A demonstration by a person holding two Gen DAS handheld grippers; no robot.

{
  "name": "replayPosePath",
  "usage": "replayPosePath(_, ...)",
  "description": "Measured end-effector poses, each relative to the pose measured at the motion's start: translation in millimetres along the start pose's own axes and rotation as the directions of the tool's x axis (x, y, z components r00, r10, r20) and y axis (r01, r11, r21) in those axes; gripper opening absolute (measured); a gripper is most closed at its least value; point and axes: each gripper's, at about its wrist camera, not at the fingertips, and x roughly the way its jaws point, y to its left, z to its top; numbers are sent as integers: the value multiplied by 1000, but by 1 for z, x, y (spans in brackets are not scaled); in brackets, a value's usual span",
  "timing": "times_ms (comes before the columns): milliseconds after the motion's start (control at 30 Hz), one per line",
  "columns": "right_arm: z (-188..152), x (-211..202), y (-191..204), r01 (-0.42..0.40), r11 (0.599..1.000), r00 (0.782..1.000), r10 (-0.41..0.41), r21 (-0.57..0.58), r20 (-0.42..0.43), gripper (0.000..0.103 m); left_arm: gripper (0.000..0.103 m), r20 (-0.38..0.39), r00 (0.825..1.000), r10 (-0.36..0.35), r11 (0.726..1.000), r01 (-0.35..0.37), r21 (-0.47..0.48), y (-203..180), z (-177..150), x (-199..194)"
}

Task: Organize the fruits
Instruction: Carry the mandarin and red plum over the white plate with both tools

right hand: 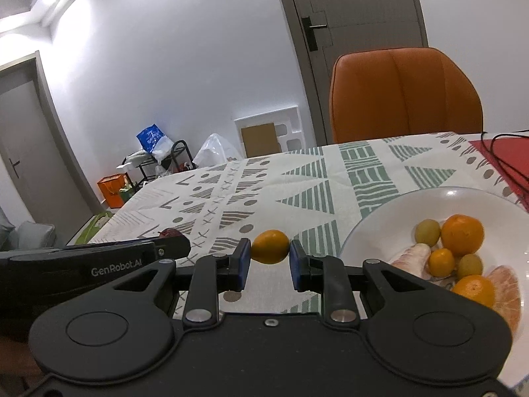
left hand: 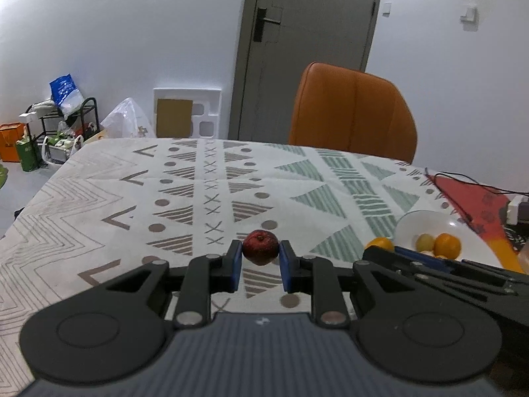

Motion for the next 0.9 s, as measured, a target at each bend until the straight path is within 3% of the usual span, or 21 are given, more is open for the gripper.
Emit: replayPosePath(900, -30, -79, -79, 137, 984, 987, -146, 114, 72, 24, 22, -27, 984, -173, 981, 175, 79, -87, -27, -6)
